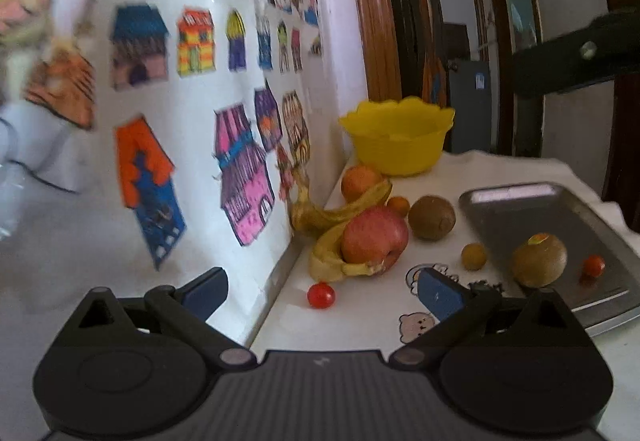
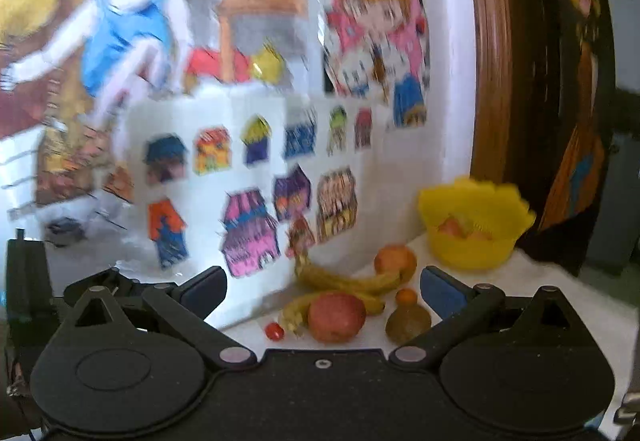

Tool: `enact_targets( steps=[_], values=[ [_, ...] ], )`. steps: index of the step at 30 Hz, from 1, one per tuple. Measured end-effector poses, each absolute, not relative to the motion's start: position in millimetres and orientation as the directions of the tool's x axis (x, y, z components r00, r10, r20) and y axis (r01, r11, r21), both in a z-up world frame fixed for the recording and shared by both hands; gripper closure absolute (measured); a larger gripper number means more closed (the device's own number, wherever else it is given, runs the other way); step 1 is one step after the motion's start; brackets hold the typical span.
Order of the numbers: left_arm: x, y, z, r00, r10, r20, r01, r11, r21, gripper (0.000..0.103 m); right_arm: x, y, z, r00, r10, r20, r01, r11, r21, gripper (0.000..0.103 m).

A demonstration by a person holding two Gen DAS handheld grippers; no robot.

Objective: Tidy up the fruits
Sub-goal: 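Grasp another cherry tomato with the left tool while the right tool grasps a small brown round fruit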

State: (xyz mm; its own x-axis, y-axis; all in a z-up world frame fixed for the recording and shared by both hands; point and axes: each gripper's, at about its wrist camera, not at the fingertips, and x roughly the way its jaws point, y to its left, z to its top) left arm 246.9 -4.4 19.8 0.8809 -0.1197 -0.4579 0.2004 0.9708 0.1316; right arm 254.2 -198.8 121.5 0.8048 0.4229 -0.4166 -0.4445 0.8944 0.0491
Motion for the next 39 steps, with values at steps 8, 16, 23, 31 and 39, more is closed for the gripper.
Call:
enact_targets(
  steps=[8, 16, 23, 31, 39],
  values=[
    [289, -10, -12, 0.84, -0.086, -0.536, 0.19, 0.972, 0.141, 0.0, 321, -216, 53, 0.74, 0.406, -0.537, -0.406, 0.905, 0.125, 0.005],
    [314, -21, -30, 0.815, -0.087, -0.573, 0.219, 0.961, 0.166, 0.001, 347, -215, 7, 0.681, 0.372, -0.631, -0.438, 0.897, 0.057, 0.014],
    [325, -24, -36, 0.802, -0.085, -0.591, 0.223, 0.961, 0.165, 0.008, 360, -207, -9, 0.635, 0.34, -0.694, -0.471, 0.882, 0.001, 0.027],
    [335, -19, -41, 0.79, -0.06, -0.61, 0.186, 0.972, 0.145, 0.025, 368, -203, -19, 0.614, 0.329, -0.717, -0.477, 0.879, -0.005, 0.034],
    [342, -17, -45, 0.783, -0.054, -0.619, 0.164, 0.979, 0.121, 0.041, 371, -202, -30, 0.59, 0.322, -0.74, -0.467, 0.884, 0.013, 0.045]
  ],
)
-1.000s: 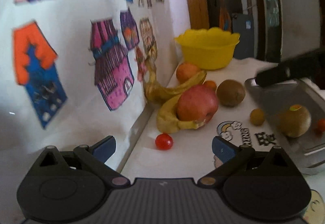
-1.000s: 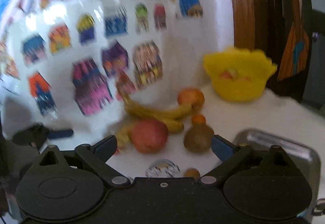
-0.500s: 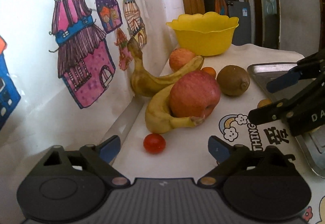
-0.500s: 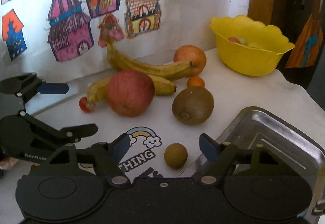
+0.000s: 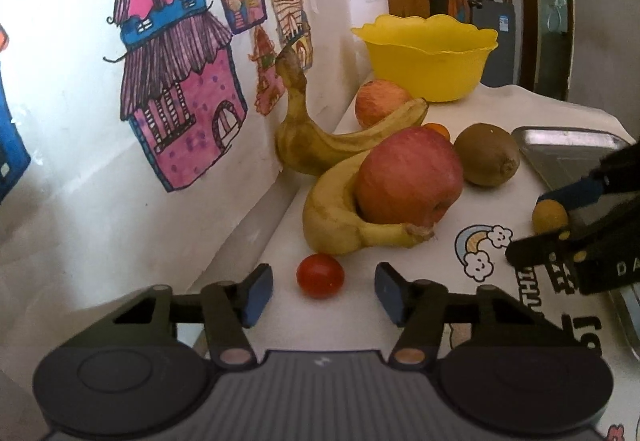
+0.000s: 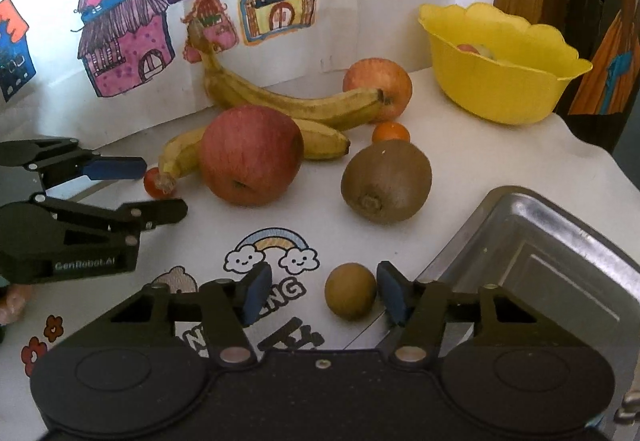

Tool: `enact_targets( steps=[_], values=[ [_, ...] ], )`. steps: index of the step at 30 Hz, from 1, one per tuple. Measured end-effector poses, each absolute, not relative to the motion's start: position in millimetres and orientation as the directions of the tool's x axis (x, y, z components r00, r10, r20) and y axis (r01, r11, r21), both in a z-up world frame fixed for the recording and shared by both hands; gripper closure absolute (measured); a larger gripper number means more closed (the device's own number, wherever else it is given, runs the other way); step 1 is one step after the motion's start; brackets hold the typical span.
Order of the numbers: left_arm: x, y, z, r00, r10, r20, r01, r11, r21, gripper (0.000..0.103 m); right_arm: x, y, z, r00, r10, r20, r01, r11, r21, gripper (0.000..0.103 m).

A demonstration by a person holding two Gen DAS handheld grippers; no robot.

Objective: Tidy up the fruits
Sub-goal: 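Grasp another cherry tomato with the left tool while the right tool grasps a small brown round fruit, then lower the tomato onto the tray with the left tool while the right tool sets the small fruit beside it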

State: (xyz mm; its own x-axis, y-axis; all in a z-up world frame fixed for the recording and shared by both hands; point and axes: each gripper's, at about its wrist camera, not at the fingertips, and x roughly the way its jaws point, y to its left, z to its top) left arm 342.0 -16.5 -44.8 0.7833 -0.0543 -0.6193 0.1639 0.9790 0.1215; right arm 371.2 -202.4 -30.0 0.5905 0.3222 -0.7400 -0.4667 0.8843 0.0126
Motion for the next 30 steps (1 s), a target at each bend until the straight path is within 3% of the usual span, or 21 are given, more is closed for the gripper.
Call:
enact_targets(
  steps=[3, 7, 15, 30],
  values=[
    [345, -16, -45, 0.784, -0.056, -0.619, 0.161, 0.98, 0.116, 0.046, 372, -203, -31, 0.589, 0.326, -0.74, -0.455, 0.89, 0.029, 0.046],
    [343, -17, -45, 0.779, -0.075, -0.623, 0.178, 0.978, 0.105, 0.062, 370, -205, -30, 0.591, 0.323, -0.739, -0.442, 0.896, 0.037, 0.05],
    [342, -17, -42, 0.77, -0.082, -0.632, 0.177, 0.98, 0.088, 0.067, 360, -203, -30, 0.586, 0.325, -0.742, -0.442, 0.896, 0.044, 0.059],
    [334, -16, -41, 0.767, -0.105, -0.633, 0.194, 0.978, 0.074, 0.068, 346, -181, -30, 0.581, 0.356, -0.732, -0.482, 0.875, 0.044, 0.064]
  ],
)
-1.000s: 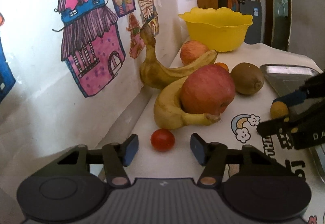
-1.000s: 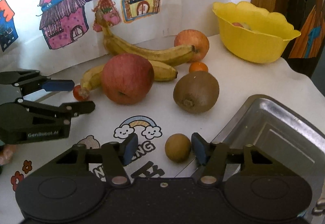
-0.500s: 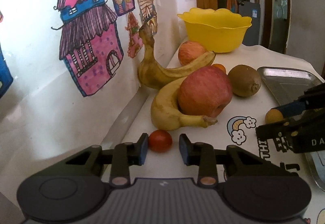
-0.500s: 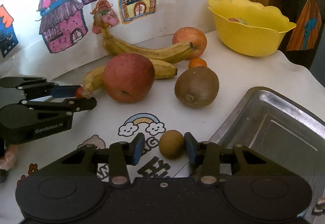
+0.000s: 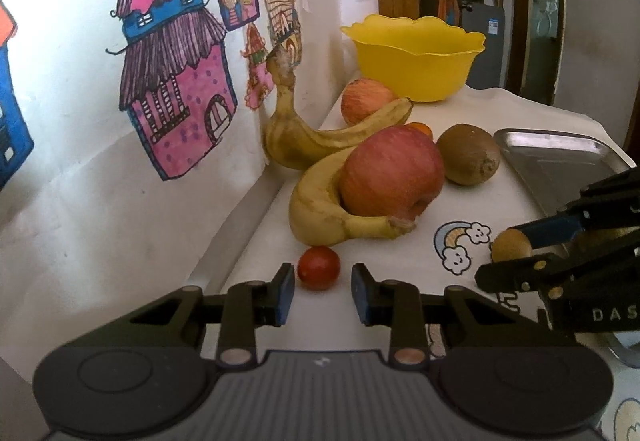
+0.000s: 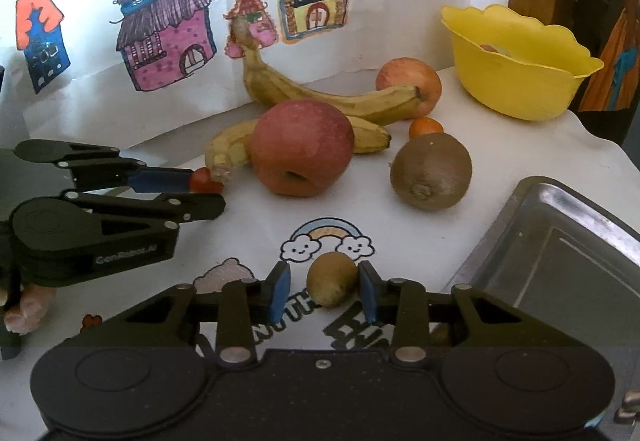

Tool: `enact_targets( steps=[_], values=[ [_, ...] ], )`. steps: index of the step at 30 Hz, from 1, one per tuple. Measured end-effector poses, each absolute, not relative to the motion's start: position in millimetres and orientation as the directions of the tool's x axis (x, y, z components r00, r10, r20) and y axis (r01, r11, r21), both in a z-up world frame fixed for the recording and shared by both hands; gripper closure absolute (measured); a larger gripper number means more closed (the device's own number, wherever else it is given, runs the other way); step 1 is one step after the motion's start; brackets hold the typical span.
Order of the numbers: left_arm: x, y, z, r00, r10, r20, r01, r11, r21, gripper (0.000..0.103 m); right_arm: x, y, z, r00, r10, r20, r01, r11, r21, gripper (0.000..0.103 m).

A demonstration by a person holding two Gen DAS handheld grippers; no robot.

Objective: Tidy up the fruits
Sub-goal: 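Lower the tomato onto the tray with the left tool while the right tool sets the small fruit beside it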

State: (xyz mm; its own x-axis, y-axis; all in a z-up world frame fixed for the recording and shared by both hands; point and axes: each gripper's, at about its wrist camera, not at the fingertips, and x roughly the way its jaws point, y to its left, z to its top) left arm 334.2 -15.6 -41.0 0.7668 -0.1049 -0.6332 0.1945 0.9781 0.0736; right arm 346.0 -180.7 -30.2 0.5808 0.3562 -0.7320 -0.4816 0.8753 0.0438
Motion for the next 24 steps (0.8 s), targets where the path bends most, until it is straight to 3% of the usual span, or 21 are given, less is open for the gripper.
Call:
enact_targets(
  steps=[6, 11, 24],
  values=[
    [337, -16, -44, 0.778, -0.1, -0.621, 0.182, 0.981, 0.07, 0.068, 346, -177, -32, 0.574, 0.385, -0.723, -0.49, 0.869, 0.074, 0.065],
    [336, -16, -44, 0.778, -0.095, -0.621, 0.178, 0.981, 0.073, 0.078, 344, -176, -33, 0.574, 0.393, -0.719, -0.49, 0.868, 0.084, 0.068],
    [302, -26, -41, 0.753, -0.167, -0.636, 0.24, 0.97, 0.03, 0.078, 322, -172, -34, 0.608, 0.37, -0.702, -0.481, 0.876, 0.045, 0.071]
  ],
)
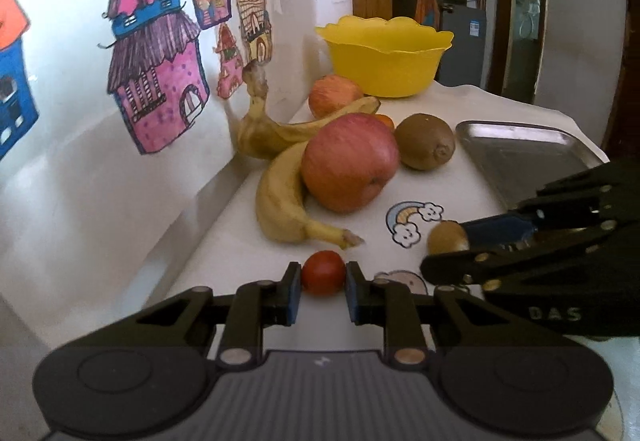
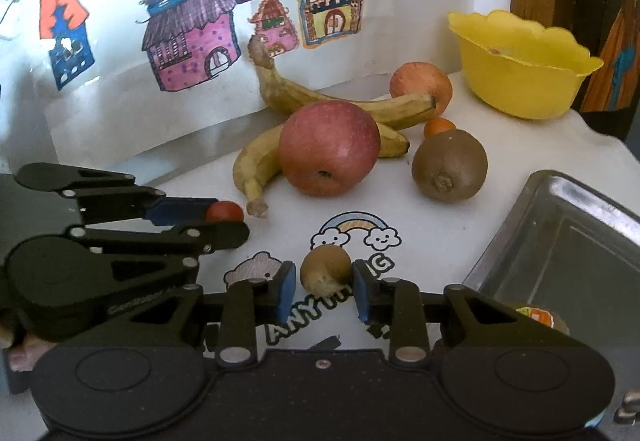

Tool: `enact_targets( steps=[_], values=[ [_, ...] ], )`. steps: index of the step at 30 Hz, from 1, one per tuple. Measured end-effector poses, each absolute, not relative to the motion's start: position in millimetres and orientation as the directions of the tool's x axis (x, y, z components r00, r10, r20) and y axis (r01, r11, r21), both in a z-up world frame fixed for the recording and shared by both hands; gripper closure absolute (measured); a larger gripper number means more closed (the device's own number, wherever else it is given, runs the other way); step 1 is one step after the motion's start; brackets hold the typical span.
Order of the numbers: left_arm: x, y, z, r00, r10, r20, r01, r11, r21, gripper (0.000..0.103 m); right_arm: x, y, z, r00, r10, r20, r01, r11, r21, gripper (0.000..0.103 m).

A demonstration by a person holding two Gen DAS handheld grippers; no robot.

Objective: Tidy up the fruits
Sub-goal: 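Lower the tomato onto the tray with the left tool while the right tool sets the small fruit beside it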

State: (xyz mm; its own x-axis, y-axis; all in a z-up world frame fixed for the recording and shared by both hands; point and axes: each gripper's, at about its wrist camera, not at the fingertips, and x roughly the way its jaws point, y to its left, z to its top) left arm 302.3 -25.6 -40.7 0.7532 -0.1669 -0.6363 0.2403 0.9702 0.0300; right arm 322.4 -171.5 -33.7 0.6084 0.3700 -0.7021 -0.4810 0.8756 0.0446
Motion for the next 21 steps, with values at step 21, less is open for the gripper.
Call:
enact_targets(
  steps=[21],
  values=[
    [272, -30, -34, 0.751, -0.178, -0.636, 0.219, 0.976, -0.015, 0.078, 279, -187, -26, 0.656, 0.389, -0.647, -0.436, 0.895, 0.096, 0.074]
  ],
)
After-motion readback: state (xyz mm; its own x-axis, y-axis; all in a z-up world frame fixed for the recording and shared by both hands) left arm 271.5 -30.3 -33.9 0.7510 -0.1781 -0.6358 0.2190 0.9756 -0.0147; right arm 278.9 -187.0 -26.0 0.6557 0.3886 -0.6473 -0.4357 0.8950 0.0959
